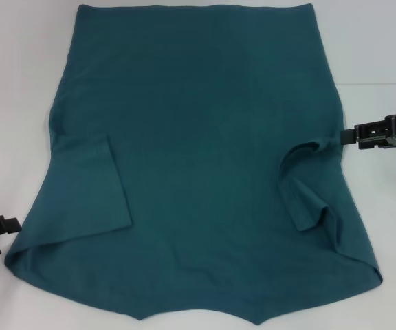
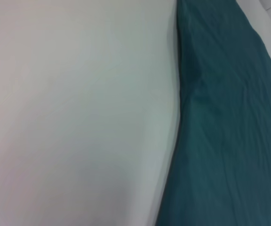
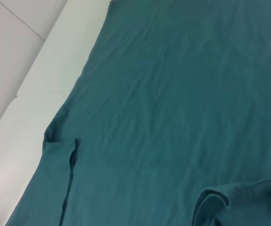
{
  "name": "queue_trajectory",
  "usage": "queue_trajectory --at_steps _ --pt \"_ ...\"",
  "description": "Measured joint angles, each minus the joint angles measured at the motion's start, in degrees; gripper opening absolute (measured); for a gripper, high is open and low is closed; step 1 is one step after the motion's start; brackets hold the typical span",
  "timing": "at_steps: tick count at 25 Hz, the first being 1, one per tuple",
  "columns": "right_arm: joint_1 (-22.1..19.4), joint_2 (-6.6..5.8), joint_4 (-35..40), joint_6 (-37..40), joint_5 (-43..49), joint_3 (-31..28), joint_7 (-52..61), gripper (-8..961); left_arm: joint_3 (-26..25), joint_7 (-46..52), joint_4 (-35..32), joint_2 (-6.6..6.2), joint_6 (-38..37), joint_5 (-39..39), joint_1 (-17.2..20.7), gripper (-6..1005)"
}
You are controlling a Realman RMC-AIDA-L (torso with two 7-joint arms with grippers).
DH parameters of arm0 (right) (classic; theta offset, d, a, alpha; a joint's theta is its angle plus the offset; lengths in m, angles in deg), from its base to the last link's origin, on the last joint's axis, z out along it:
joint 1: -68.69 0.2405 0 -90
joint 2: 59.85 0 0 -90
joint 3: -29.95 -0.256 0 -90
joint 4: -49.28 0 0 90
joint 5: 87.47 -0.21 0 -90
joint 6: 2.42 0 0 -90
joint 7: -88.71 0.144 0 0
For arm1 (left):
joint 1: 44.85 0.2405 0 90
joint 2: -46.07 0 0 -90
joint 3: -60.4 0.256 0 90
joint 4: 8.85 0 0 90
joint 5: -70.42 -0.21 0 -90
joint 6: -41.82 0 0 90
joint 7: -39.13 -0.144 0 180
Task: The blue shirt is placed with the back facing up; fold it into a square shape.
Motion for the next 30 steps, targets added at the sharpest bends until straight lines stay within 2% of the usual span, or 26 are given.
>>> queue_trajectory --at_steps 19,30 --pt "-0.2 0.0 0.0 -0.4 0.0 -0.5 0.0 609 0.8 -0.1 1.5 0.0 1.0 -0.2 0.1 721" --pt "-0.3 0.0 0.0 -0.6 0.0 -0.5 0.0 609 3.7 -0.1 2.3 0.54 0.1 -0.4 -0.2 705"
